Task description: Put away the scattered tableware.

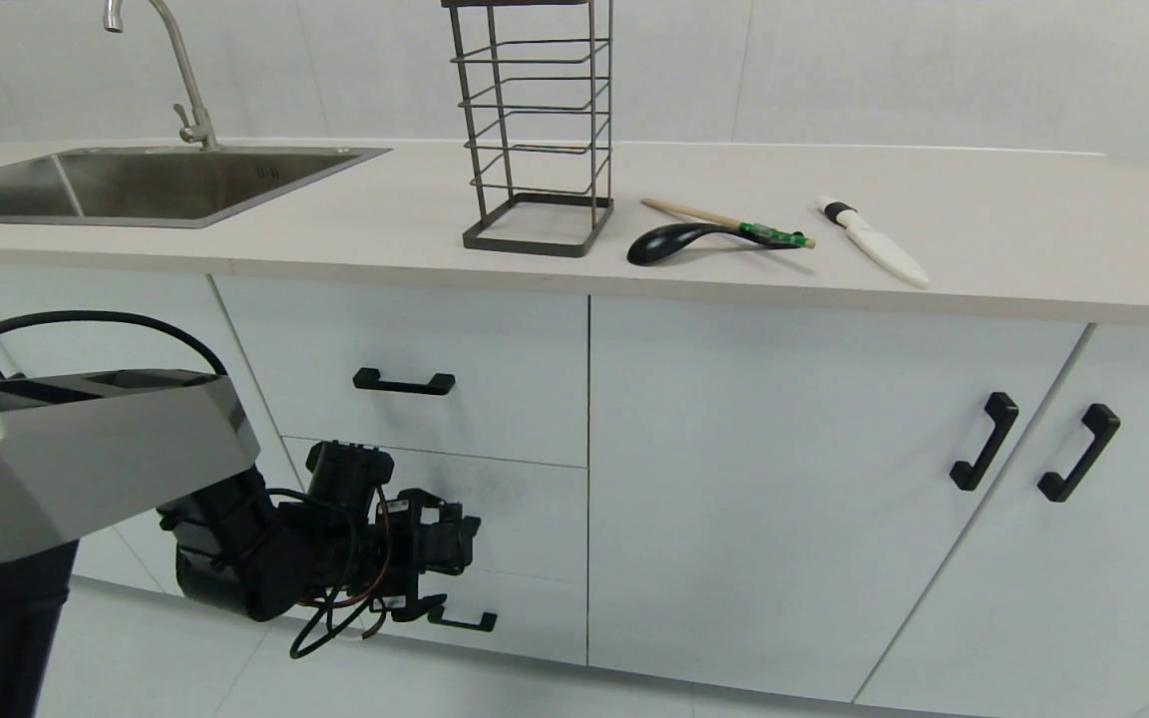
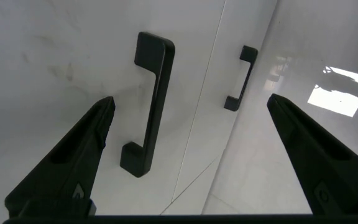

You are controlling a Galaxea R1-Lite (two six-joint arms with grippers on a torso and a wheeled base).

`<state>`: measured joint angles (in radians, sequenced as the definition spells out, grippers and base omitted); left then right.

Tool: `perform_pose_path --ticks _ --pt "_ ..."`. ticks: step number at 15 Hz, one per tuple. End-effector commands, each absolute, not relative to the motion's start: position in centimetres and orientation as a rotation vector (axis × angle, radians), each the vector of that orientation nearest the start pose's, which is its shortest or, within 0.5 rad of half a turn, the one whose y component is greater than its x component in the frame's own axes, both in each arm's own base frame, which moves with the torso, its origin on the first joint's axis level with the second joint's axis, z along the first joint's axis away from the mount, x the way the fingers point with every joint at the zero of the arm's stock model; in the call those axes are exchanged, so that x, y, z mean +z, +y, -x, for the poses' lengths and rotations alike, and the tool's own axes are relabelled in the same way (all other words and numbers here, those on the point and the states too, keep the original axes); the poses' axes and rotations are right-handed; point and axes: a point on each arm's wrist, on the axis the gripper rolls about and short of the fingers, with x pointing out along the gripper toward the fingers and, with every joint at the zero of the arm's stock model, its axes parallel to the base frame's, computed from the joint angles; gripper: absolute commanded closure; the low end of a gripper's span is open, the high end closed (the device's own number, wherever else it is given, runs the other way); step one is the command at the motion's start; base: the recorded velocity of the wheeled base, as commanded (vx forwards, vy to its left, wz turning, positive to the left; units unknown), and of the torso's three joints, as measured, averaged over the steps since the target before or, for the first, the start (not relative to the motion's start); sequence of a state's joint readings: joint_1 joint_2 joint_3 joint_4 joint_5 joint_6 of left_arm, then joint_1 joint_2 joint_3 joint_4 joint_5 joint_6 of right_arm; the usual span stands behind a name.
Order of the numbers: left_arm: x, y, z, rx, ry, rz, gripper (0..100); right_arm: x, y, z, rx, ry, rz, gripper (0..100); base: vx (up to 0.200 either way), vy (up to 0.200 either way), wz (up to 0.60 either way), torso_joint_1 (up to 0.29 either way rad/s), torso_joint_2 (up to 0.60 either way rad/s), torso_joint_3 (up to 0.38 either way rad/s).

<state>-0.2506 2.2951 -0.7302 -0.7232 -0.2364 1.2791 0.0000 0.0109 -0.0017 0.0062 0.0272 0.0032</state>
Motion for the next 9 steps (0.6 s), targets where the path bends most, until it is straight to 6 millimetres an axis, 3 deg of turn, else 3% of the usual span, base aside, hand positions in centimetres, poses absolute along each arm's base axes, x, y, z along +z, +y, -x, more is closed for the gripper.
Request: perform_pose_path --ticks 1,9 --pt "-3.1 -9.0 -33.2 -0.939 0.447 -1.177 0 7.6 0.1 2.2 0.028 0.017 -0.003 100 0.0 0.0 0.0 0.0 0.0 0.0" --pt "-5.7 -9.2 -33.6 -0.97 0.497 -1.177 0 7.6 0.1 2.2 0.028 0.017 -0.003 100 0.0 0.0 0.0 0.0 0.0 0.0"
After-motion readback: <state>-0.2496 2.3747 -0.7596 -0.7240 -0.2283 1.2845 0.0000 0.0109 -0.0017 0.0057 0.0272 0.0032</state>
